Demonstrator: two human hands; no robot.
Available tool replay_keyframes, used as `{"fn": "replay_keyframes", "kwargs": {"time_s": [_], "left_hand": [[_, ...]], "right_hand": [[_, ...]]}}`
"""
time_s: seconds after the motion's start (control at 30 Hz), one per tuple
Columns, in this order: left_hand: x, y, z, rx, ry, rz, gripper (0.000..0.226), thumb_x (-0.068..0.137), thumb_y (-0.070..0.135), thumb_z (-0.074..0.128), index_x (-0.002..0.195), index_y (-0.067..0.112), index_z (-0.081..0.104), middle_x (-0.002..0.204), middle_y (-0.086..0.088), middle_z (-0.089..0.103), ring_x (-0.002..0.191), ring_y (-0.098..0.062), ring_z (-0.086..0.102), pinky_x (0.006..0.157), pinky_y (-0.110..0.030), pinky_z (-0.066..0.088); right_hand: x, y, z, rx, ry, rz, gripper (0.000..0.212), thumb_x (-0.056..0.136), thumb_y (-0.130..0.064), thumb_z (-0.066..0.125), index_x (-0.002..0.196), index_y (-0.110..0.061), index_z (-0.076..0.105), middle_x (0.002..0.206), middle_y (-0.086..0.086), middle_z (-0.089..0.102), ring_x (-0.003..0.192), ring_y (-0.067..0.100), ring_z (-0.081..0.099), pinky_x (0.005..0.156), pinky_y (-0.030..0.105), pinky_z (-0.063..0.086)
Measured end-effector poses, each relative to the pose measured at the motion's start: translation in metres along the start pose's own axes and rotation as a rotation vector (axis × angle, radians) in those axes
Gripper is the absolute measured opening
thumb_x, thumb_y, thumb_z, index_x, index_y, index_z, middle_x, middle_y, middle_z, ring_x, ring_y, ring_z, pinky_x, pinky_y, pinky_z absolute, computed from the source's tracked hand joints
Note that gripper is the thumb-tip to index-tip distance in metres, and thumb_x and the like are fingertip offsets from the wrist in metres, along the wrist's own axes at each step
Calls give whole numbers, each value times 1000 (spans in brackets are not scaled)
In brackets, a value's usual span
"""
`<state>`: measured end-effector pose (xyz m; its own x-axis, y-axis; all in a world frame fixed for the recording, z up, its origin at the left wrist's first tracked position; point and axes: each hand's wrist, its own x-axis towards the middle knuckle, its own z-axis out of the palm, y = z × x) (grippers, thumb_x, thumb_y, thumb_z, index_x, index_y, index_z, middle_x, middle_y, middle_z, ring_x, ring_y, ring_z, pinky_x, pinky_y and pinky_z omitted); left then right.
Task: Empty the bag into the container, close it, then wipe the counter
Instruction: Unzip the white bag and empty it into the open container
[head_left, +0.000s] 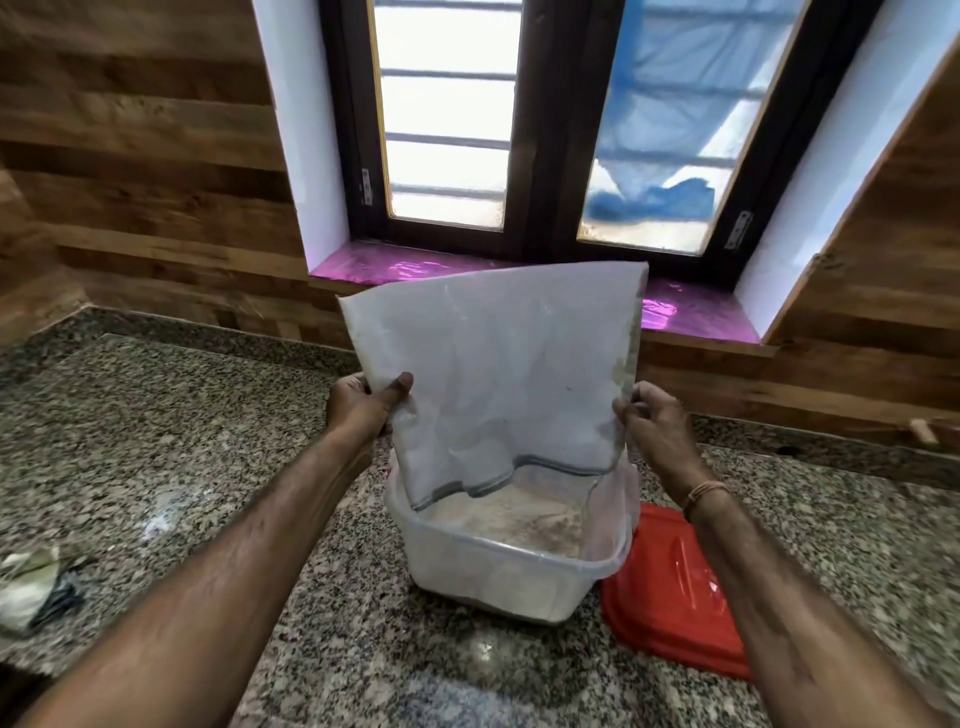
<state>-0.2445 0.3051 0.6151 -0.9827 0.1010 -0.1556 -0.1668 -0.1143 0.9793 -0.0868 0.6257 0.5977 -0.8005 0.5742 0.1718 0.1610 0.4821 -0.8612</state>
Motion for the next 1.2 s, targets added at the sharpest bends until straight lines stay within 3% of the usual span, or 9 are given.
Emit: {"fn": "replay_keyframes", "kwargs": {"time_s": [0.1, 0.2, 0.3, 0.5, 0.6, 0.83, 0.97, 1.13, 1.2], "left_hand": [[14, 18, 4, 14, -72, 13, 8, 87, 8, 77, 85, 12, 70, 69, 2, 74, 52, -8, 65, 45, -19, 53], [25, 24, 0, 116, -162, 10, 13, 85, -1, 75, 87, 10, 71, 75, -1, 74, 57, -11, 65, 45, -17, 52], [34, 24, -4, 179, -188, 62, 9, 86, 1, 76, 89, 8, 72, 62, 8, 74, 50, -3, 67, 42, -17, 49], [65, 47, -12, 83, -238, 34, 10, 85, 2, 77, 92, 0, 70, 63, 2, 74, 50, -7, 68, 44, -19, 52], [88, 56, -37, 62, -259, -6, 14, 83, 4, 78, 93, 1, 69, 66, -2, 75, 53, -11, 70, 45, -22, 55], [163, 29, -183, 164, -145, -132, 14, 85, 7, 79, 82, 8, 65, 81, -11, 70, 58, -17, 67, 51, -27, 56], [188, -7, -278, 142, -32, -274, 18, 87, 5, 76, 77, 8, 62, 66, -8, 71, 40, -9, 64, 38, -23, 52], [206, -51, -360, 171, 92, -365, 17, 86, 6, 78, 79, 7, 63, 108, -22, 69, 63, -19, 73, 46, -26, 57], [205, -68, -377, 184, 119, -394, 22, 87, 5, 77, 73, 7, 60, 105, -21, 70, 58, -14, 72, 43, -23, 54]], "right_hand": [[13, -28, -8, 155, 22, 20, 14, 100, -17, 62, 87, -12, 62, 86, 16, 76, 75, 25, 76, 66, 43, 64], [18, -38, -5, 165, -55, 76, 18, 103, -11, 57, 85, -14, 60, 81, 7, 69, 65, 14, 68, 59, 29, 57], [17, -32, -7, 132, -31, 123, 16, 102, -13, 59, 86, -14, 62, 83, 7, 66, 70, 14, 62, 58, 27, 53], [27, -52, -13, 110, 33, 253, 16, 101, -16, 60, 87, -12, 66, 85, 9, 67, 75, 21, 59, 68, 33, 49], [31, -76, 0, 186, 38, 312, 18, 101, -16, 62, 83, -13, 65, 80, 9, 67, 63, 17, 61, 63, 33, 53], [12, -135, 146, 238, 37, 358, 20, 98, -7, 65, 79, -9, 63, 69, 7, 65, 45, 5, 59, 46, 20, 52], [6, -163, 250, 139, -13, 321, 24, 95, -9, 69, 71, -13, 63, 72, 6, 64, 60, 14, 57, 61, 31, 50], [2, -168, 344, -118, -56, 346, 24, 79, -36, 75, 71, -15, 66, 77, 3, 70, 75, 20, 61, 70, 37, 49], [-3, -159, 366, -249, -82, 399, 18, 87, -30, 74, 78, -14, 69, 84, 7, 72, 81, 23, 63, 70, 29, 42]]}}
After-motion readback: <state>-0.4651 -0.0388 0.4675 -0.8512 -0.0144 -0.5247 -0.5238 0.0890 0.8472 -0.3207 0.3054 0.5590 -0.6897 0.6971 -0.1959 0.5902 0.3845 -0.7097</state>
